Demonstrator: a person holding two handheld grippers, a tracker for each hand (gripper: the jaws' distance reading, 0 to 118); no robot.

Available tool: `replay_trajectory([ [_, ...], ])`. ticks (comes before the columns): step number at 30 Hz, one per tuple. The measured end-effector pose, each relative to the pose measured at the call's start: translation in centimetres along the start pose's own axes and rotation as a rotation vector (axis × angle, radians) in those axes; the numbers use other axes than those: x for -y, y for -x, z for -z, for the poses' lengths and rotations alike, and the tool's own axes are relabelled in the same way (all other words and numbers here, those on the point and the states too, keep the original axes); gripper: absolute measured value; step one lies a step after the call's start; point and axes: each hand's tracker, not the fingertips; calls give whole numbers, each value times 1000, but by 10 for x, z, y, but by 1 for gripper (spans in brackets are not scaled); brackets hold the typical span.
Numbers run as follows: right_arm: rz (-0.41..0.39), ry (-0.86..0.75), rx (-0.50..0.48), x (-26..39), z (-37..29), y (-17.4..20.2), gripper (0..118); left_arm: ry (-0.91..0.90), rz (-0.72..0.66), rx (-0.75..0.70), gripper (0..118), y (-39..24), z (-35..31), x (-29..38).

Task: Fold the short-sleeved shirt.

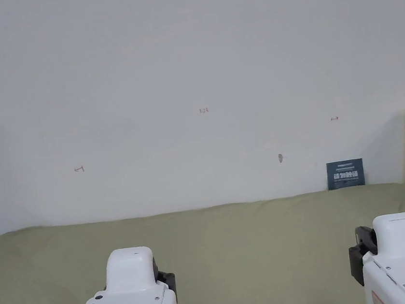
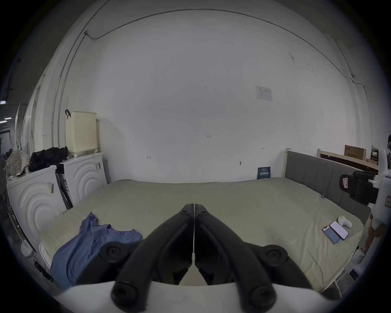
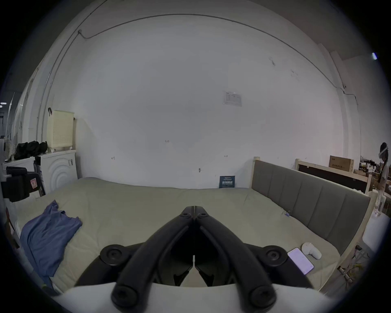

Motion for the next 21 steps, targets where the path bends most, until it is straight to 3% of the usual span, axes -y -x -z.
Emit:
replay_trajectory([
  [3, -10, -1, -63, 2, 9, 28, 0, 25, -48, -46, 1, 35, -9, -1],
  [14, 23, 6, -547, -2, 16, 211, 0, 59, -67, -505, 1, 202, -88, 11],
  [21, 2, 20, -672, 3, 14, 275, 0, 94, -102, -657, 1, 263, -124, 22],
])
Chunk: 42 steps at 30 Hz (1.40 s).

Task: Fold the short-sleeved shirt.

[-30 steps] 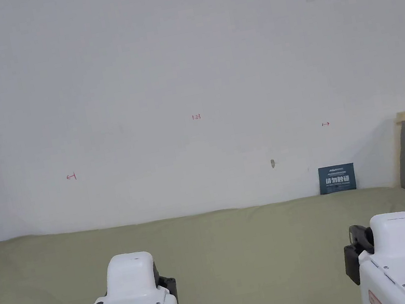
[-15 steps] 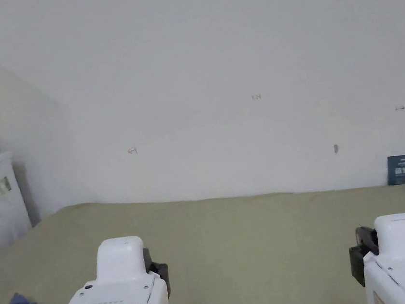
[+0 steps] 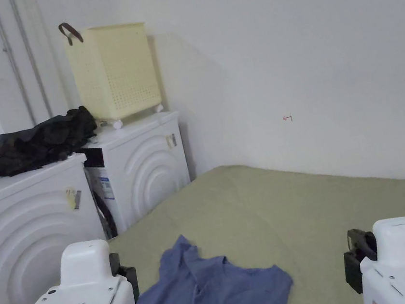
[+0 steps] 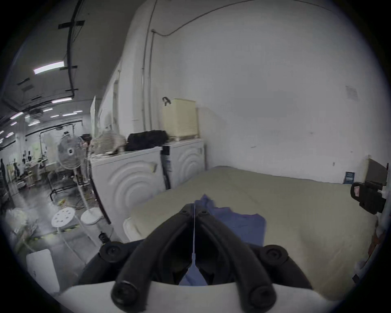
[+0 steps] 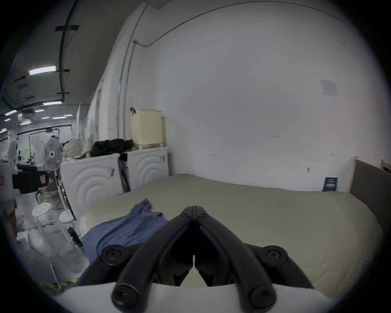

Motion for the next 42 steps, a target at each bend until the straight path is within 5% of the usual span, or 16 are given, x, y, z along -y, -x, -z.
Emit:
replay_trajectory([
  [14, -11, 73, -23, 29, 33, 6, 0, 95, 6, 21, 1, -2, 64, 22],
  [32, 8, 327, 115, 140, 21, -35, 0, 738, 13, 345, 4, -123, 303, 169],
  [33, 8, 335, 113, 142, 22, -37, 0, 736, 15, 328, 11, -127, 307, 173],
  [34, 4, 342, 113, 144, 22, -38, 0, 759, 38, 336, 37, -132, 312, 177],
  [35, -2, 349, 112, 145, 23, -39, 0, 786, 56, 350, 88, -136, 316, 181],
  [36, -7, 355, 114, 147, 22, -40, 0, 816, 54, 373, 112, -139, 320, 186],
  [42, 23, 389, 114, 154, 12, -49, 0, 852, 103, 332, 114, -157, 328, 197],
])
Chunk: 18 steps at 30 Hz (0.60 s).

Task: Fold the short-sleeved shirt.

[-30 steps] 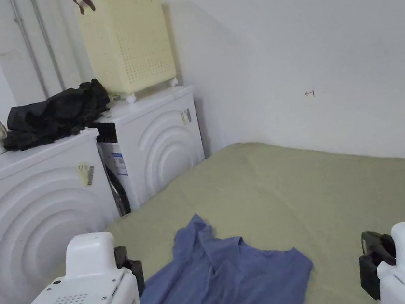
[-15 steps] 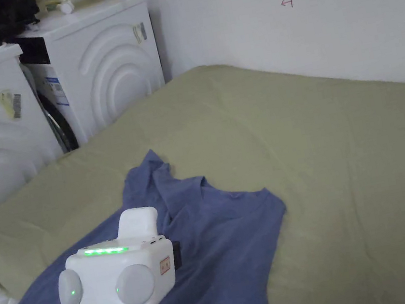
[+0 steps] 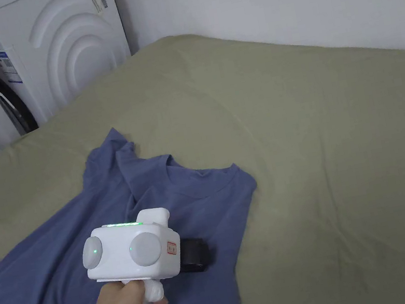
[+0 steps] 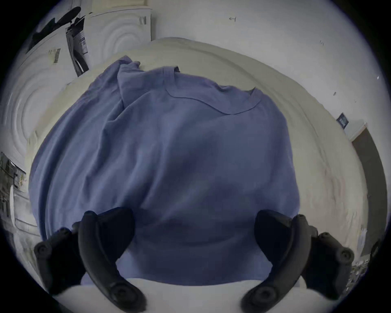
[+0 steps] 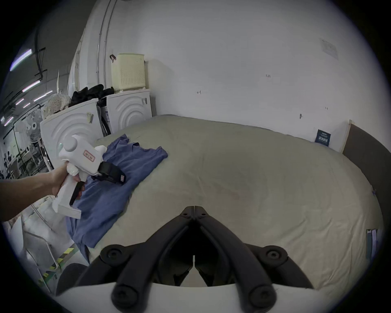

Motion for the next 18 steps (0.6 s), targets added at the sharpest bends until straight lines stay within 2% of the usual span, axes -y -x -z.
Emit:
replay_trajectory([
  [2, 0, 7, 10, 5, -9, -5, 0, -5, 73, -46, 106, -6, -3, 1],
  [3, 1, 10, 12, 6, -14, -9, 0, -28, 96, -66, 106, -9, -8, 1],
  [4, 4, 14, 23, 8, -21, -13, 0, -39, 82, -49, 96, -12, -17, 1],
  [5, 9, 13, 32, 9, -26, -17, 0, -58, 93, -64, 66, -15, -23, 1],
  [6, 17, 10, 40, 11, -33, -23, 0, -76, 128, -96, 27, -17, -32, -1],
  [7, 29, 8, 54, 12, -40, -29, 0, -79, 133, -120, 3, -19, -36, -1],
  [9, 43, -3, 75, 15, -58, -41, 0, -53, 142, -96, 3, -25, -46, -2],
  [12, 42, -22, 130, 20, -89, -61, 0, -142, 156, -102, 3, -46, -85, -5],
  [14, 74, -39, 174, 24, -110, -75, 0, -169, 168, -65, 3, -63, -110, -12],
  [18, 108, -62, 238, 32, -150, -101, 0, -284, 247, 0, 3, -124, -164, -26],
])
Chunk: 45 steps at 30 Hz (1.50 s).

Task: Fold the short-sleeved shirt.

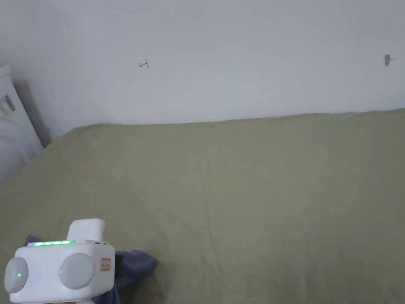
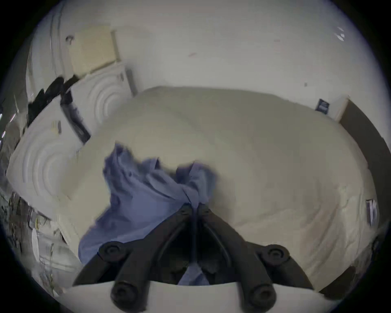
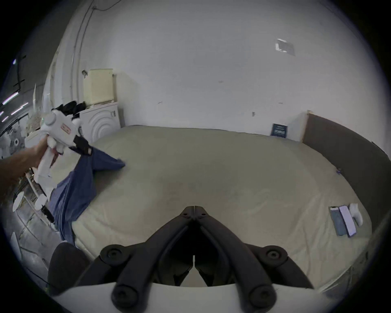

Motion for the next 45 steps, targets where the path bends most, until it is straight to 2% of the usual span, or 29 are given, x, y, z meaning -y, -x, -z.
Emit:
replay_trajectory([
  [3, 49, -36, 54, 2, -26, -23, 0, -57, 62, 123, 3, -60, -30, -31],
  [6, 69, -57, 113, 4, -48, -43, 0, -113, 176, 222, 3, -136, -55, -51],
  [9, 92, -59, 160, 8, -63, -62, 0, -134, 232, 347, 3, -209, -68, -61],
  [17, 143, -52, 261, 23, -75, -103, 0, -77, 337, 611, 3, -374, -63, -39],
  [22, 170, 3, 279, 34, -58, -120, 0, 105, 368, 632, 3, -432, -2, 15],
  [27, 177, 62, 267, 42, -38, -133, 0, 255, 328, 555, 4, -442, 67, 64],
  [28, 173, 68, 269, 43, -36, -133, 0, 248, 315, 547, 9, -439, 71, 66],
  [29, 169, 74, 269, 43, -33, -134, 0, 210, 281, 556, 39, -432, 72, 67],
  [30, 167, 79, 266, 44, -30, -135, 0, 156, 252, 541, 80, -426, 69, 68],
  [31, 168, 84, 263, 44, -28, -135, 0, 134, 244, 532, 112, -420, 66, 67],
  [33, 172, 94, 253, 42, -25, -133, 0, 85, 192, 511, 116, -399, 49, 61],
  [36, 161, 82, 242, 38, -27, -125, 0, 36, 134, 518, 114, -352, 10, 57],
  [37, 163, 72, 232, 36, -29, -122, 0, 9, 112, 523, 103, -335, -5, 58],
  [38, 163, 59, 222, 33, -31, -117, 0, -23, 95, 507, 55, -315, -25, 61],
  [39, 161, 49, 217, 30, -33, -113, 0, -77, 87, 498, 0, -296, -45, 64],
  [41, 154, 30, 194, 26, -35, -105, 0, -140, 13, 369, 0, -255, -73, 83],
  [43, 142, 12, 177, 23, -39, -97, 0, -138, -43, 434, 0, -217, -101, 101],
  [45, 132, 3, 165, 19, -40, -91, 0, -183, -126, 369, 0, -177, -124, 121],
])
